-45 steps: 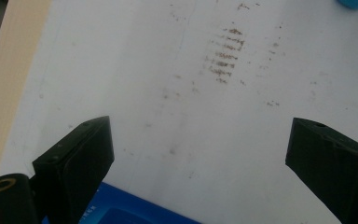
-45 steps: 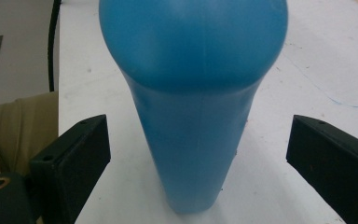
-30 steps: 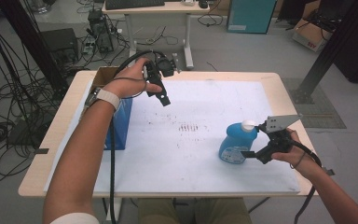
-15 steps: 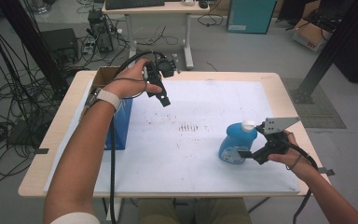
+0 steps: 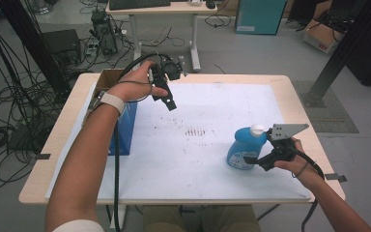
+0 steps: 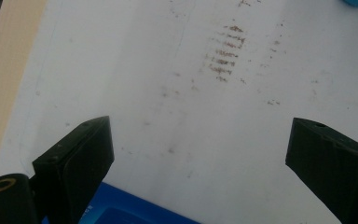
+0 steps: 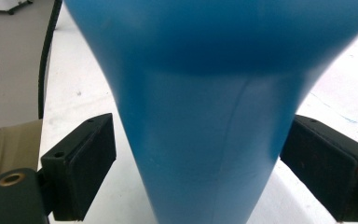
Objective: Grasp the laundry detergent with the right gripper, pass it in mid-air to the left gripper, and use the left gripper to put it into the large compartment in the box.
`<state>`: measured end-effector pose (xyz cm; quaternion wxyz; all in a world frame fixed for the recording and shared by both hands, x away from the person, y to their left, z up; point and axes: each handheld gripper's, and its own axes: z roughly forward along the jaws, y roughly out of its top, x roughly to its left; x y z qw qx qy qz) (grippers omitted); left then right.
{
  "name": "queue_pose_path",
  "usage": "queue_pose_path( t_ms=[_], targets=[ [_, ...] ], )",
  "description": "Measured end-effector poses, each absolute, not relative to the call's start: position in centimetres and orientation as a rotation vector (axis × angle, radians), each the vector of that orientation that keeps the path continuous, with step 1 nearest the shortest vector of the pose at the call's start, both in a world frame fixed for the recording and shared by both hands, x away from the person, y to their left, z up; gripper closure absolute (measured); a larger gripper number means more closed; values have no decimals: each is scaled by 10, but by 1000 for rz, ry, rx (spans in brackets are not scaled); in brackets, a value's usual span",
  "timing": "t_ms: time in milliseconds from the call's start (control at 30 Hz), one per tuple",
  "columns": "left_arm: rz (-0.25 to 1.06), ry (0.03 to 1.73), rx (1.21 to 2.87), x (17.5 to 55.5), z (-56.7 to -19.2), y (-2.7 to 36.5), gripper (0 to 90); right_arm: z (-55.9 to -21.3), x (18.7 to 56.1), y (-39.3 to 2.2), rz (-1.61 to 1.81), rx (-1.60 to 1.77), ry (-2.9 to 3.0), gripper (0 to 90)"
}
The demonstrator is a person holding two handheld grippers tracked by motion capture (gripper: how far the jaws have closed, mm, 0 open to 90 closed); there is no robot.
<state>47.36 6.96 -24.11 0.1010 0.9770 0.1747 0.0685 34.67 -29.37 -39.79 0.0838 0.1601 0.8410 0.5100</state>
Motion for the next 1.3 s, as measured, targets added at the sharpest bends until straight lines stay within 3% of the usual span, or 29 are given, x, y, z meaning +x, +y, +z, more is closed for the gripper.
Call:
queue_pose_path(
  t_ms=[667, 1300],
  targets=[
    [188, 524, 2889, 474, -242, 68, 80, -407, 347, -291, 1560, 483, 2473, 210],
    [196, 525, 2885, 473, -243, 67, 80, -410, 345, -289, 1597, 449, 2449, 399]
  ],
)
